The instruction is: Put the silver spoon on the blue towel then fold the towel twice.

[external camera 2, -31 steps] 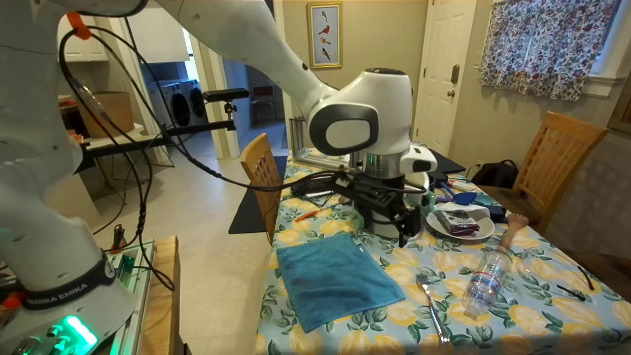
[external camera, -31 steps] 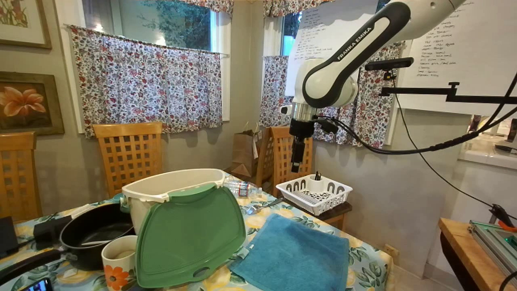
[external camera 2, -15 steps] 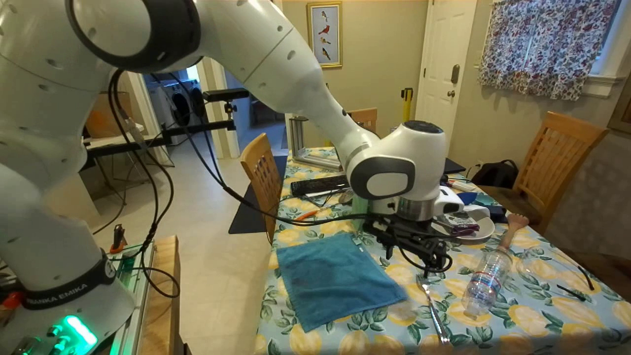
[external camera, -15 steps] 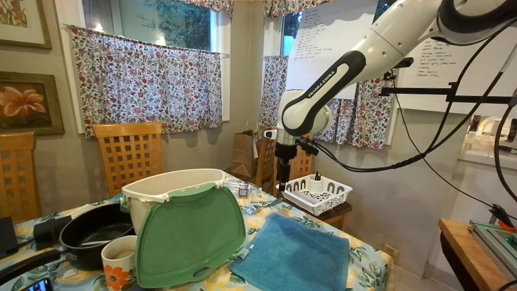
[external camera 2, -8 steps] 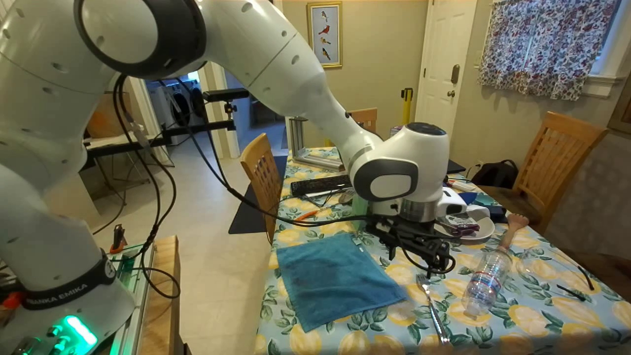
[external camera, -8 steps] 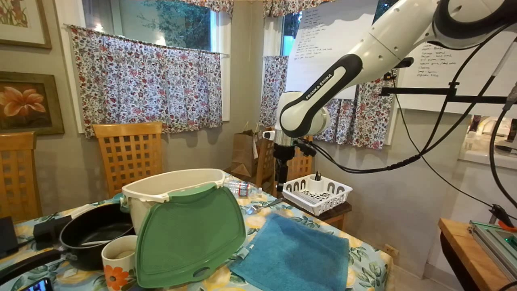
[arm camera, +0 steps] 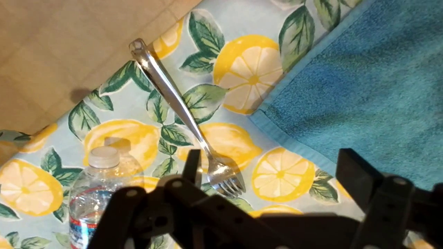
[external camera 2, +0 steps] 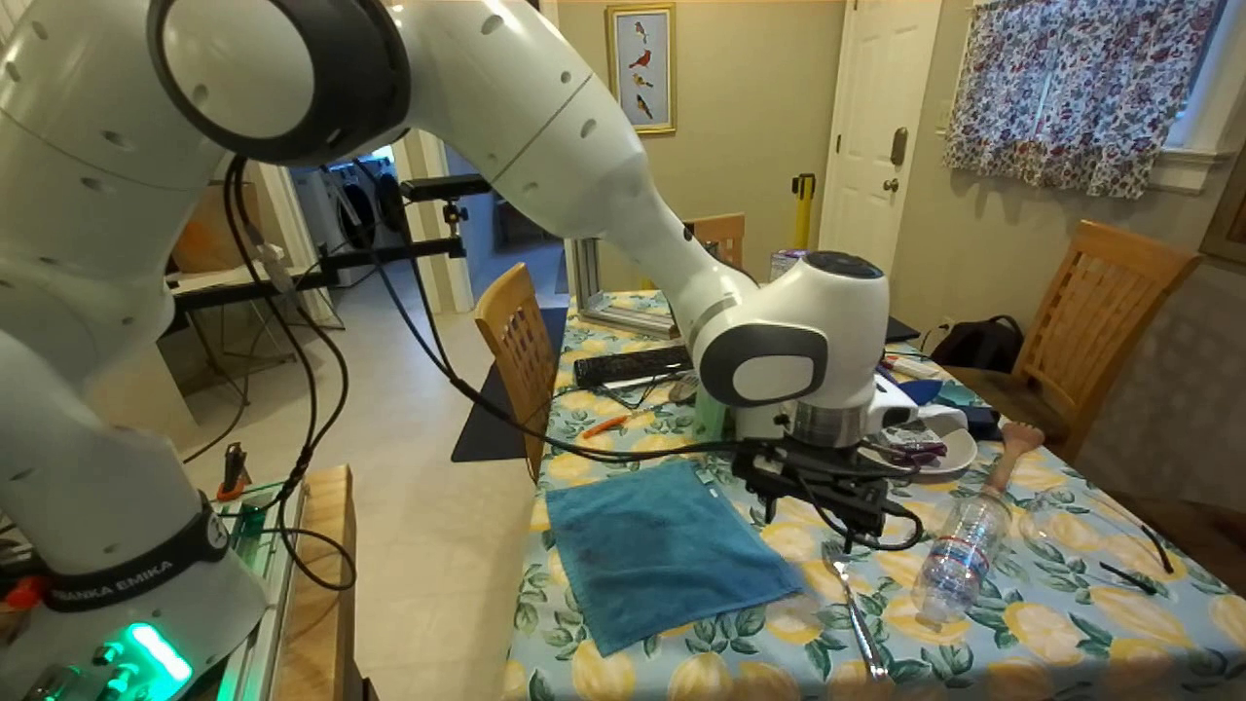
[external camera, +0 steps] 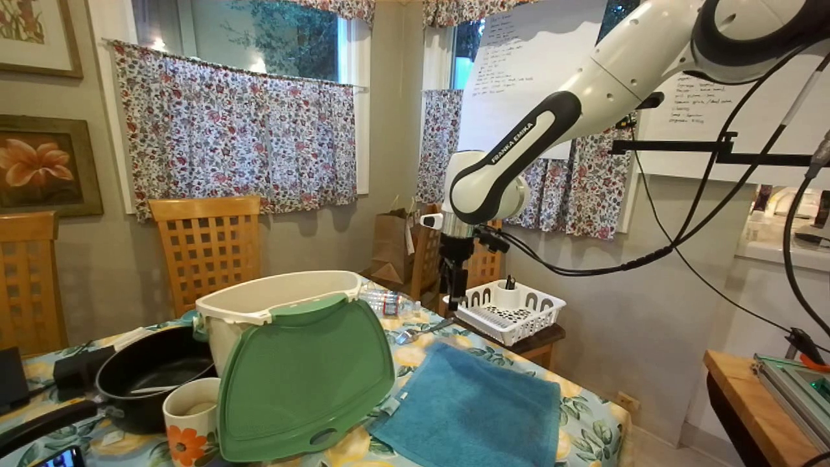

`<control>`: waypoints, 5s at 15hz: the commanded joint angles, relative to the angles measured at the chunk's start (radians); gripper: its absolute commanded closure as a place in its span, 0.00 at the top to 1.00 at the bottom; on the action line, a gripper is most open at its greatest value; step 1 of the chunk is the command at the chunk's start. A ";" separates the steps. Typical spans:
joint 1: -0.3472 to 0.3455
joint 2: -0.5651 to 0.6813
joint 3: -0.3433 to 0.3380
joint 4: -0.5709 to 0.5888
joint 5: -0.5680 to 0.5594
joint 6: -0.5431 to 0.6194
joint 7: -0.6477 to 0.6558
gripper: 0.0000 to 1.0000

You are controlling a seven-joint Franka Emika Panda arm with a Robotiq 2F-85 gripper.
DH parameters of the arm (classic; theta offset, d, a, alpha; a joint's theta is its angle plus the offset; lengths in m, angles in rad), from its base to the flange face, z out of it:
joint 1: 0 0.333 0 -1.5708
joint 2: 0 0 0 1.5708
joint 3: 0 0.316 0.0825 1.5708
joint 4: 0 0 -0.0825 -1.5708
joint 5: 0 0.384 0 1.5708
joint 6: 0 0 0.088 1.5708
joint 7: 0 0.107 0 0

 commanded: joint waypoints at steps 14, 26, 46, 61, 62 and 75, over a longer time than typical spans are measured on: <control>-0.032 0.291 0.031 0.289 -0.032 0.109 -0.157 1.00; -0.034 0.409 0.055 0.440 -0.030 0.106 -0.159 0.59; -0.023 0.343 0.080 0.416 -0.020 -0.048 -0.139 0.02; 0.112 0.174 0.069 0.199 -0.030 -0.176 -0.079 0.02; 0.124 0.167 0.067 0.182 -0.030 -0.177 -0.059 0.02; 0.213 -0.046 0.020 -0.146 -0.084 -0.017 0.329 0.02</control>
